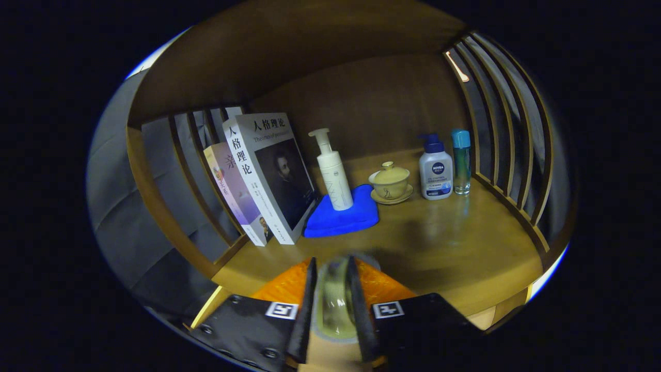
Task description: Pull open the drawer, take out the items inside it, and place them on the countertop above the cabinet.
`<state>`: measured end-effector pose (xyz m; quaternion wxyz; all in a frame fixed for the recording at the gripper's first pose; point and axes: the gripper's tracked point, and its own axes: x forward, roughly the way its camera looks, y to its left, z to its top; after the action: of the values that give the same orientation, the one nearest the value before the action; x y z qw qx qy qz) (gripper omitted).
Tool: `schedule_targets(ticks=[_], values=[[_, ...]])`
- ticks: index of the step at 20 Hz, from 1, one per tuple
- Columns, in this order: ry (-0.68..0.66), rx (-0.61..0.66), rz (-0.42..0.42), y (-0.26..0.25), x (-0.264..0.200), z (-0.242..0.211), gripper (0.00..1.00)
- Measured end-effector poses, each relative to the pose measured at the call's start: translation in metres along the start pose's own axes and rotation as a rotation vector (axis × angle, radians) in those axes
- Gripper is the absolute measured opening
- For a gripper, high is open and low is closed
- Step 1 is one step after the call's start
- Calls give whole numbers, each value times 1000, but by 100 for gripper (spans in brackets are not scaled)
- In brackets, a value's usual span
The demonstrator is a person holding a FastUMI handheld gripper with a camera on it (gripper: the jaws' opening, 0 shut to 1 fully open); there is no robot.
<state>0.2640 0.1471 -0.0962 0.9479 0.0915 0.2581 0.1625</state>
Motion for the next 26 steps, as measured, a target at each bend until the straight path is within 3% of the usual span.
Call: schedule_targets(ticks=[4,8,13,15,22,26], values=[[-90,-4,-9,4,-13,10,99],[-235,-72,-24,10,-64,18,98],[-339,-132,-26,25,-127,-10,98],[-377,-150,-73,20,-146,-26,98],[-486,-250,-143,34,-199,-71,98],[-507,-228,-150,41,-214,-95,98]])
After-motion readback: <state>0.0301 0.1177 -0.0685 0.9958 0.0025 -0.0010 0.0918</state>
